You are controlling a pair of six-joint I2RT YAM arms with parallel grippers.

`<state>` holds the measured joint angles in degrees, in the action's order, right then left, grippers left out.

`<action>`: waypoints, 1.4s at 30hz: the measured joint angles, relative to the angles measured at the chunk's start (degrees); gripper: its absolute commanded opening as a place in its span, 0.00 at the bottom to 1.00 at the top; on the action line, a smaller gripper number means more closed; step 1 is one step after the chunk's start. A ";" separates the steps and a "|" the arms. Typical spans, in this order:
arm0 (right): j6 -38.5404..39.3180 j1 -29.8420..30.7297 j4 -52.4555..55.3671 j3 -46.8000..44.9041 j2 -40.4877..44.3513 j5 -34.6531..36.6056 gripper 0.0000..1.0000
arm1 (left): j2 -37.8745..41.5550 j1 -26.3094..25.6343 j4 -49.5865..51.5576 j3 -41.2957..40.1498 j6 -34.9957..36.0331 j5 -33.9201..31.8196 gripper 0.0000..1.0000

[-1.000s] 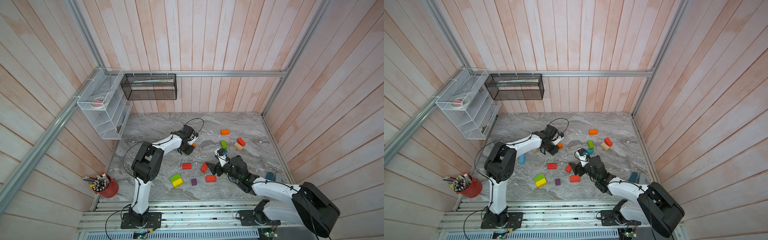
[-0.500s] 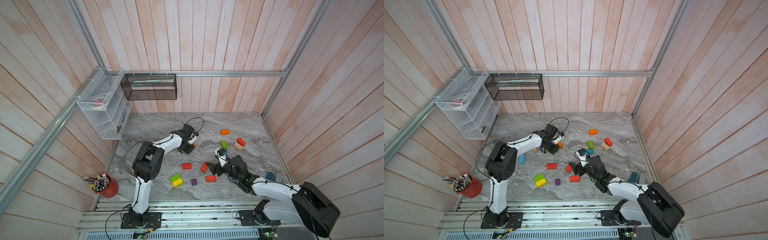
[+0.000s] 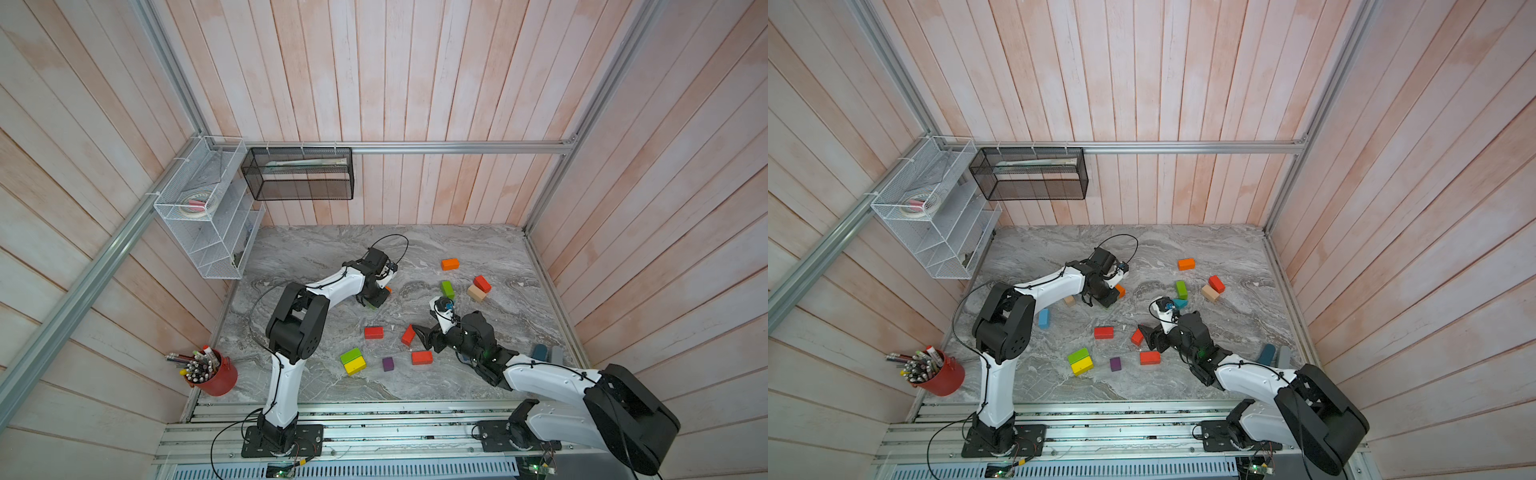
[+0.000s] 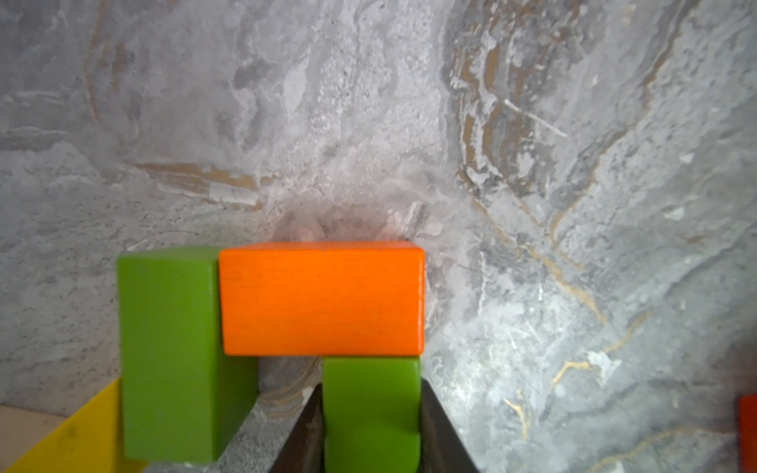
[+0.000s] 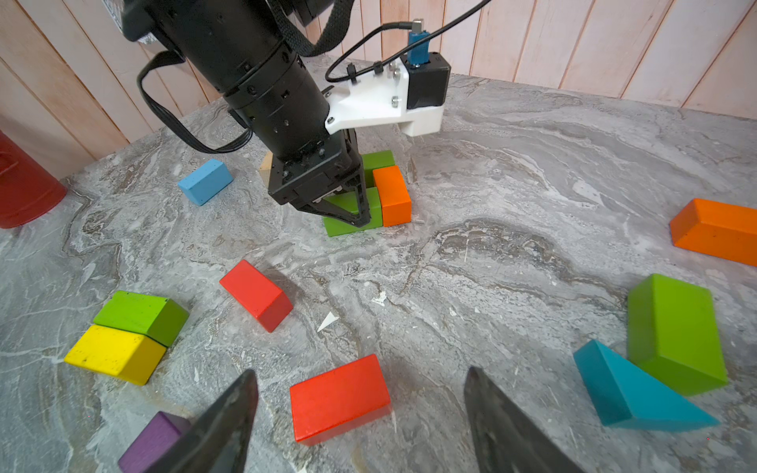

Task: Assemble a heart with building blocks
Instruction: Assemble the building block at the center of the board, then pick up the building block from the center of the board.

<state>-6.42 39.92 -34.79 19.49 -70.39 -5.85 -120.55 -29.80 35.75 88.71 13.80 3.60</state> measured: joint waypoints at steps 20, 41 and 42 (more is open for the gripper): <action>0.00 0.17 0.50 0.63 -0.09 -2.51 0.79 | 11.67 0.52 0.28 -7.23 -5.86 4.11 0.59; 10.69 7.96 22.14 29.49 -24.15 -4.81 0.75 | 48.81 23.65 -10.80 -29.09 -23.26 25.99 1.00; 11.47 8.09 23.82 31.41 -25.99 -4.92 0.75 | 50.27 25.03 -11.78 -30.40 -23.63 26.69 1.00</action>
<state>5.06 48.01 -10.96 50.89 -96.38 -10.76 -70.28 -4.78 23.97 58.30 -9.82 30.28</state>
